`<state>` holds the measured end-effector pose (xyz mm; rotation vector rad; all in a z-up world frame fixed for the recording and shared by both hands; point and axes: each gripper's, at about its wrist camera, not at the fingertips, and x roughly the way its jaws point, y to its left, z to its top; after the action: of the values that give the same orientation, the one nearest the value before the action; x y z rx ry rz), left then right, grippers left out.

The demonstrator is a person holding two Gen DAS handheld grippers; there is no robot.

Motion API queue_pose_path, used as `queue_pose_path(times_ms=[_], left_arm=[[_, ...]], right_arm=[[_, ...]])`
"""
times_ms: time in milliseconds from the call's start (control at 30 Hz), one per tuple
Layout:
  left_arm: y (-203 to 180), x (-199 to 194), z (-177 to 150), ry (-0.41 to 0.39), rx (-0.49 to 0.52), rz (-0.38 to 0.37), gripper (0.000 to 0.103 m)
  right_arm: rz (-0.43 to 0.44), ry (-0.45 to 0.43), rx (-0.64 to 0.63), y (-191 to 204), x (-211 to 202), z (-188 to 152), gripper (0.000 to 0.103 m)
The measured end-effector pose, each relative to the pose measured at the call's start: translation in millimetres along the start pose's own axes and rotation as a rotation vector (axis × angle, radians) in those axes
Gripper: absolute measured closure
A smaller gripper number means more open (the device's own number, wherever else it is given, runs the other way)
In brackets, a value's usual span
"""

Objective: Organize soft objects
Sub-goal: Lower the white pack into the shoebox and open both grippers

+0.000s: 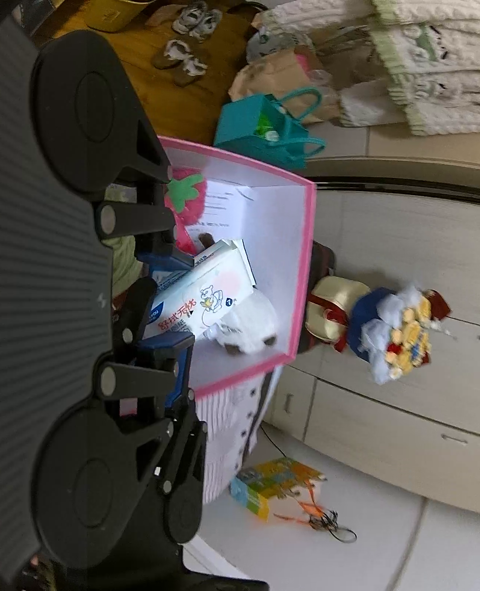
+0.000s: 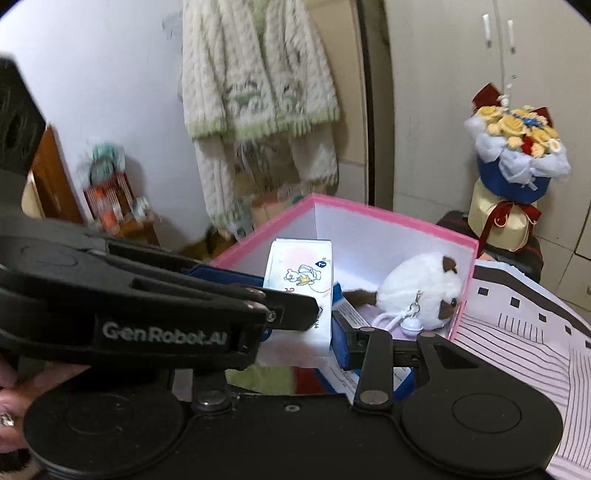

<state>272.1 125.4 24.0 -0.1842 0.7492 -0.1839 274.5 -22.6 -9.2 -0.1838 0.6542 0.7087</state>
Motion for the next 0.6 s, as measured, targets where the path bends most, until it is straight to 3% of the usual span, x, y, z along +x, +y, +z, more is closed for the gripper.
queue_pose_path(times_ms=[267,333,400,467,600], left_arm=[[10.9,46.2,-0.7,0.115,-0.050,-0.021,0.069],[11.3,50.4,-2.0,0.118,-0.056,-0.014,0.069],[9.0,50.3,-3.9,0.107,-0.051,0.027,0.070],[7.3,43.3,-6.5,0.086,-0.044,0.022,0.068],[6.9,18.1,-11.1,0.032,-0.034,0.018,0.065]], right_arm=[[-0.064,0.125,-0.028,-8.6,35.1,-1.4,0.057],[-0.084,0.120,-0.042,-6.6,31.2,-2.6,0.057],[-0.100,0.100,-0.065,-4.0,23.8,-4.2,0.048],[-0.089,0.077,-0.070,-3.7,12.0,-7.2,0.042],[-0.052,0.013,-0.037,-5.7,-21.1,-19.7,0.041]])
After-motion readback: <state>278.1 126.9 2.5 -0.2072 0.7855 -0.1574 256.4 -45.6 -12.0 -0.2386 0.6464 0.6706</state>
